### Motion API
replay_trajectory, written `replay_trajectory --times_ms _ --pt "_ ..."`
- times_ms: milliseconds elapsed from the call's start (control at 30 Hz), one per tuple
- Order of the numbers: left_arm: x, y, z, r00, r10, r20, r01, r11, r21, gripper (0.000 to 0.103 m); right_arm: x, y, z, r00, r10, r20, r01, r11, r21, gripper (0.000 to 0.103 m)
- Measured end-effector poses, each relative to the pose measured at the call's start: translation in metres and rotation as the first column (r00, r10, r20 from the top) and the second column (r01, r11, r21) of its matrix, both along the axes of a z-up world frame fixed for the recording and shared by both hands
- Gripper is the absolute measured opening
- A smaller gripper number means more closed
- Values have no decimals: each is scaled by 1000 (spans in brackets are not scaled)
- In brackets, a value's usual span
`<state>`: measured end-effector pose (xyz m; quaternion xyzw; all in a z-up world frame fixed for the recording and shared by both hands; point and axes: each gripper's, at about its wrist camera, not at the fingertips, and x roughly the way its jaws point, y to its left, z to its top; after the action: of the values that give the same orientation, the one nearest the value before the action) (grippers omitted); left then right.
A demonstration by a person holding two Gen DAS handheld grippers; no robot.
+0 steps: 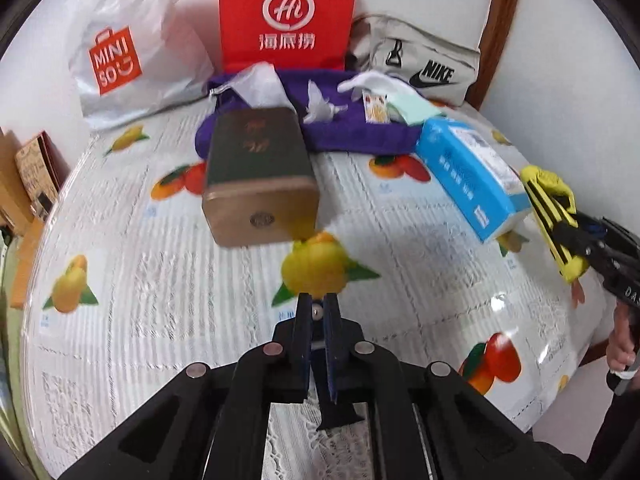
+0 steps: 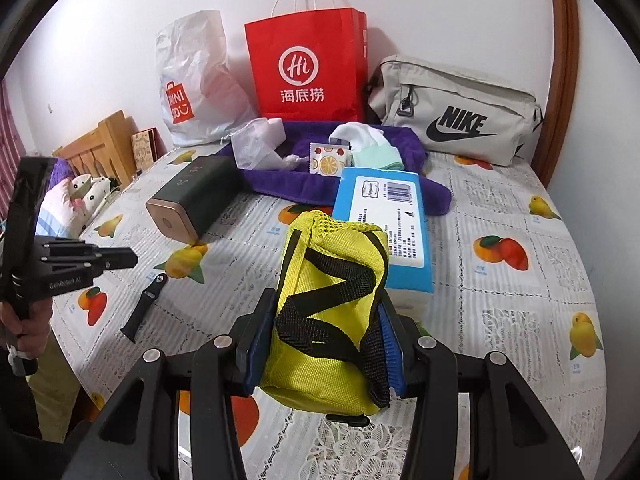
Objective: Organize soft objects
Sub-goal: 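Lift the black strap with left tool while right tool carries pouch toward towel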
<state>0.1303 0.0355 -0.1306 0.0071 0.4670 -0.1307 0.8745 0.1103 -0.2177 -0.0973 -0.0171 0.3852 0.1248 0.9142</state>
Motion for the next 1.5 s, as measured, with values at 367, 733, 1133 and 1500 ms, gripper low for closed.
replay_trajectory --times_ms 367,733,1133,1500 --pt "-18 -13 -36 995 15 -102 -12 1000 22 34 5 3 -20 999 18 -43 -18 1000 3 47" --pt "-24 -17 -37 993 111 -41 -105 987 123 20 5 0 -28 998 31 -53 -29 999 33 47" --pt "-23 -16 -39 993 118 -18 -116 989 89 20 3 -1 -28 998 38 -55 -35 998 45 47" --pt "-25 -8 -1 992 116 49 -118 992 36 20 -13 -18 -1 1000 15 0 -15 999 34 41"
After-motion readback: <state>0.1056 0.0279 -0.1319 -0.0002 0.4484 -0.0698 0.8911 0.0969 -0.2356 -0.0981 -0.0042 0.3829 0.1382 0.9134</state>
